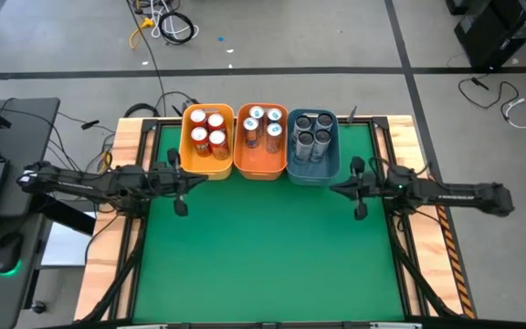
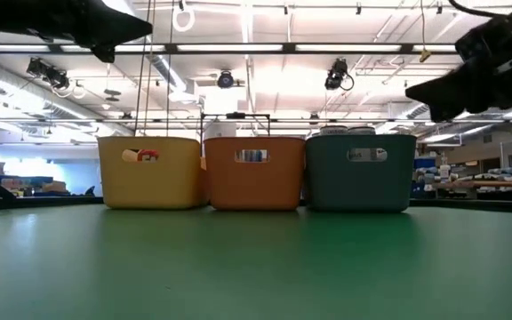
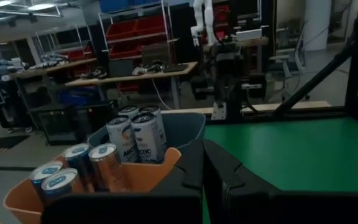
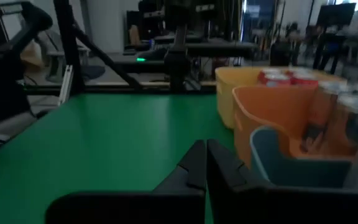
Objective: Sort soda cans
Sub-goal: Return to Home Position
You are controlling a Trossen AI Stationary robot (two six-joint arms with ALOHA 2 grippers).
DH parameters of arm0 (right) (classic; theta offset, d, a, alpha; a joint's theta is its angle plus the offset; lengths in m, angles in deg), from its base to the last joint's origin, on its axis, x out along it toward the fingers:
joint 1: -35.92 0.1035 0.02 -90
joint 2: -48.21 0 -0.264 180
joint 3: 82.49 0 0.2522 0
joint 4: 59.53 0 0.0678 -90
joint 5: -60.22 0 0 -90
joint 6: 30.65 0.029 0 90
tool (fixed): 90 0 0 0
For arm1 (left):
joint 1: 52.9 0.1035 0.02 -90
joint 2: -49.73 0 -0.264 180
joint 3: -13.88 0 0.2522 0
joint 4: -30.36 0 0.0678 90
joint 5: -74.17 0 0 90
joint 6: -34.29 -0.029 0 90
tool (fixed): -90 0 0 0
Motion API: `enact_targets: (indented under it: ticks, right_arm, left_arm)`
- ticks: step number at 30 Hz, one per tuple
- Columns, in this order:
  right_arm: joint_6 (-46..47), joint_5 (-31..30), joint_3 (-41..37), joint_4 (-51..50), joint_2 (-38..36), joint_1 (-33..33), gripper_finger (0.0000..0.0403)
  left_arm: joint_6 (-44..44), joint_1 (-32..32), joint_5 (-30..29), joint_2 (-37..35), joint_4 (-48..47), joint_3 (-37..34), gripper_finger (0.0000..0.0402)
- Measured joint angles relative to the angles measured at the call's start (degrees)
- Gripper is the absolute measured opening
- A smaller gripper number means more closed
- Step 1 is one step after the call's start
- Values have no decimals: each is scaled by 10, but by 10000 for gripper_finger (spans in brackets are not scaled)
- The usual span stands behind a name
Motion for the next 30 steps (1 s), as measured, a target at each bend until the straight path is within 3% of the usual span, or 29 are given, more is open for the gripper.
enact_targets:
  ticks: [5,8,12,21,26,30]
  right_arm:
    - [10,-3,0,-112,-117,-1,0]
    - [-17,-6,0,-119,-167,-1,0]
    - [-29,-8,0,-123,-160,-7,0]
    - [-16,-25,0,-126,-149,-35,0]
    - [-17,-26,0,-126,-136,-68,0]
    - [-17,-9,0,-123,-130,-87,0]
  left_arm:
    - [0,6,26,-14,18,-14,0]
    - [3,22,62,-17,89,-55,0]
    - [18,49,92,-23,165,-108,0]
    - [40,78,122,-116,172,-189,0]
    - [54,137,212,-168,128,-191,0]
    - [70,201,217,-206,63,-191,0]
